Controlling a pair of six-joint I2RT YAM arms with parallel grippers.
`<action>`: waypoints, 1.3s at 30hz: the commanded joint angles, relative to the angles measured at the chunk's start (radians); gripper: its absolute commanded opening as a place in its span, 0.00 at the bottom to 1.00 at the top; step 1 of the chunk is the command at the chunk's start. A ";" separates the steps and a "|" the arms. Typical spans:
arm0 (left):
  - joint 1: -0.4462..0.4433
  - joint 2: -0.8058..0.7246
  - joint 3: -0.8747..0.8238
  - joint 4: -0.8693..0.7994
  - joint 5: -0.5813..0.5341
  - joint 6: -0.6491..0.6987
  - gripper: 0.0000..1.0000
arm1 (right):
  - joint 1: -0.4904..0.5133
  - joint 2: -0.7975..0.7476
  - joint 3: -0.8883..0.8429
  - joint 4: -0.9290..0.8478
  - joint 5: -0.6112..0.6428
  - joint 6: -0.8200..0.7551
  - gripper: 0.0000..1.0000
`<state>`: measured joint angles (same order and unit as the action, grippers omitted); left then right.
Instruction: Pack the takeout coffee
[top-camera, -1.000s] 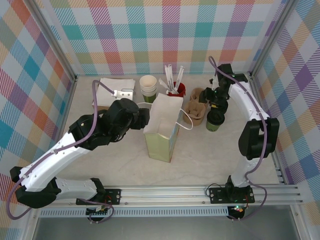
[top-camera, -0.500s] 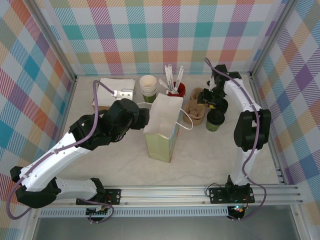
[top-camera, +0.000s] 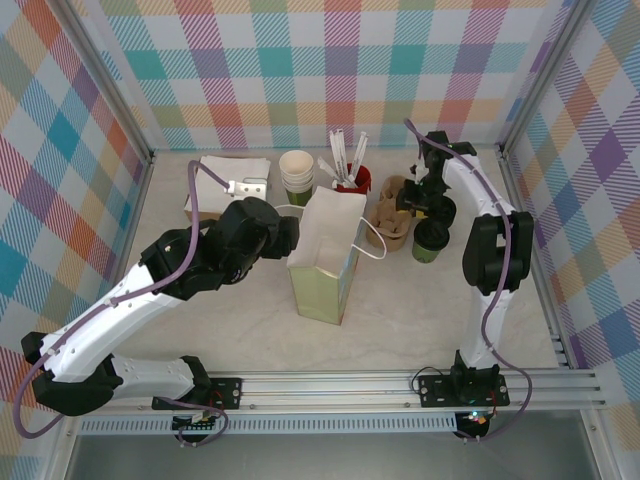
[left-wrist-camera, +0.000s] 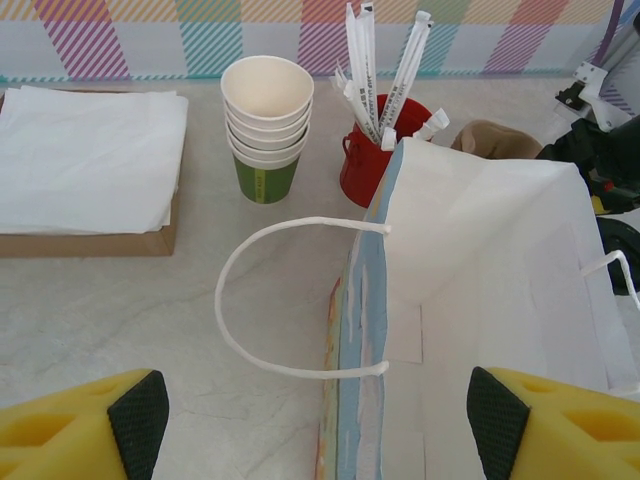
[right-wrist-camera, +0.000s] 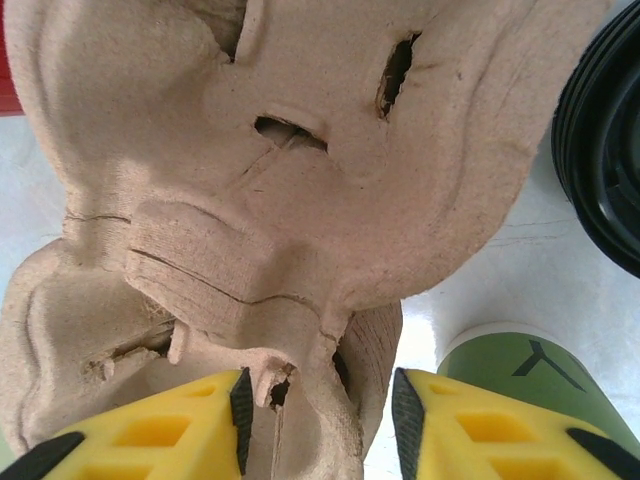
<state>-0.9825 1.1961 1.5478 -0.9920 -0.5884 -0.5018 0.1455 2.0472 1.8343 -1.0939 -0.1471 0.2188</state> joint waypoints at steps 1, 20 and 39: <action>-0.014 0.001 -0.005 -0.011 -0.025 -0.001 0.80 | 0.009 0.013 0.026 -0.029 -0.008 -0.018 0.39; -0.014 0.003 -0.005 -0.013 -0.027 0.002 0.81 | 0.009 -0.040 0.033 -0.056 -0.043 -0.035 0.10; -0.013 0.010 0.008 0.007 -0.019 0.009 0.84 | 0.008 -0.151 0.022 -0.063 -0.046 -0.047 0.02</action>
<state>-0.9825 1.2034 1.5478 -0.9913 -0.5892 -0.5014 0.1520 1.9610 1.8416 -1.1393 -0.1848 0.1898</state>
